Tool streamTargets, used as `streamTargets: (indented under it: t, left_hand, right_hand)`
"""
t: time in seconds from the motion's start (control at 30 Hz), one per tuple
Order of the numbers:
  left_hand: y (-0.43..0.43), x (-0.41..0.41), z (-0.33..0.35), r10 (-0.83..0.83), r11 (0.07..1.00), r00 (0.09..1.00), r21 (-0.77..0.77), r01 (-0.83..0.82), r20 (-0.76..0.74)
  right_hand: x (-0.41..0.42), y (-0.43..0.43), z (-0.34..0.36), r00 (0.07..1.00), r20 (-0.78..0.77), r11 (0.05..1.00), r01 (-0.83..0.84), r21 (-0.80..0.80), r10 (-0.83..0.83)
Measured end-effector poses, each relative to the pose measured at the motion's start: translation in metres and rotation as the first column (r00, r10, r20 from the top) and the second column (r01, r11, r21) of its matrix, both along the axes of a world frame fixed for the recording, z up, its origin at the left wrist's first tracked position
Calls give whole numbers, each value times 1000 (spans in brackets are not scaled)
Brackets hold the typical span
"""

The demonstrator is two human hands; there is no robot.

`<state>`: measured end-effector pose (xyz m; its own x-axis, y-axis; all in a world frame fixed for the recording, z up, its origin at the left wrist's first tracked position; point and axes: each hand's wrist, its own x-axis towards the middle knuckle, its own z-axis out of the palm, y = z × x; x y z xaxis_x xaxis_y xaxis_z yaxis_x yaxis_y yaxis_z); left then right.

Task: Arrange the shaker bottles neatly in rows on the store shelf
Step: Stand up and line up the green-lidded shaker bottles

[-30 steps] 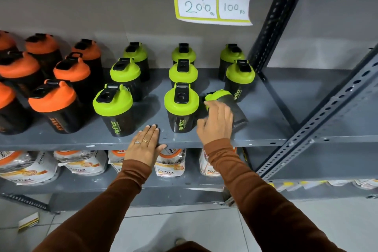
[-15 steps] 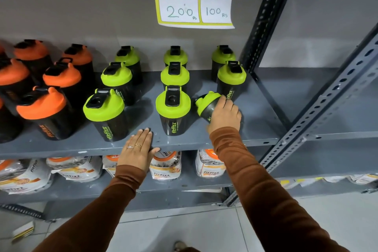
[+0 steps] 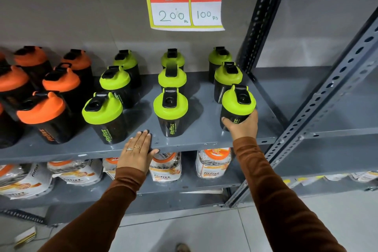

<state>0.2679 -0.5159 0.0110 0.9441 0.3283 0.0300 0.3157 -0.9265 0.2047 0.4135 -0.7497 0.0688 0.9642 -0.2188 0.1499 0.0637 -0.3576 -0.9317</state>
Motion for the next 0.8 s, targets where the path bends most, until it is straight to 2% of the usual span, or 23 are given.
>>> streamTargets:
  t: [0.27,0.4,0.5,0.57,0.67,0.8]
  left_hand:
    - [-9,3,7,29,999,994,-20,-27,104]
    - [-28,11,21,153,960,969,-264,-98,193]
    - [-40,28,33,310,830,921,-540,-141,236]
    - [-45,41,39,375,747,893,-651,-134,248]
    - [-53,54,47,402,700,877,-706,-108,265]
    - [-54,58,46,419,699,871,-704,-129,256]
  right_hand:
    - [-4,0,-11,1000,14,996,-7,88,6]
    - [-4,0,-17,999,-38,998,-8,59,10]
    - [-1,-2,-16,997,-66,997,-22,68,26]
    - [1,-4,-16,997,-68,999,-32,34,34]
    - [1,-8,-18,995,-91,999,-42,-17,40]
    - [2,-13,-19,992,-114,996,-59,-67,51]
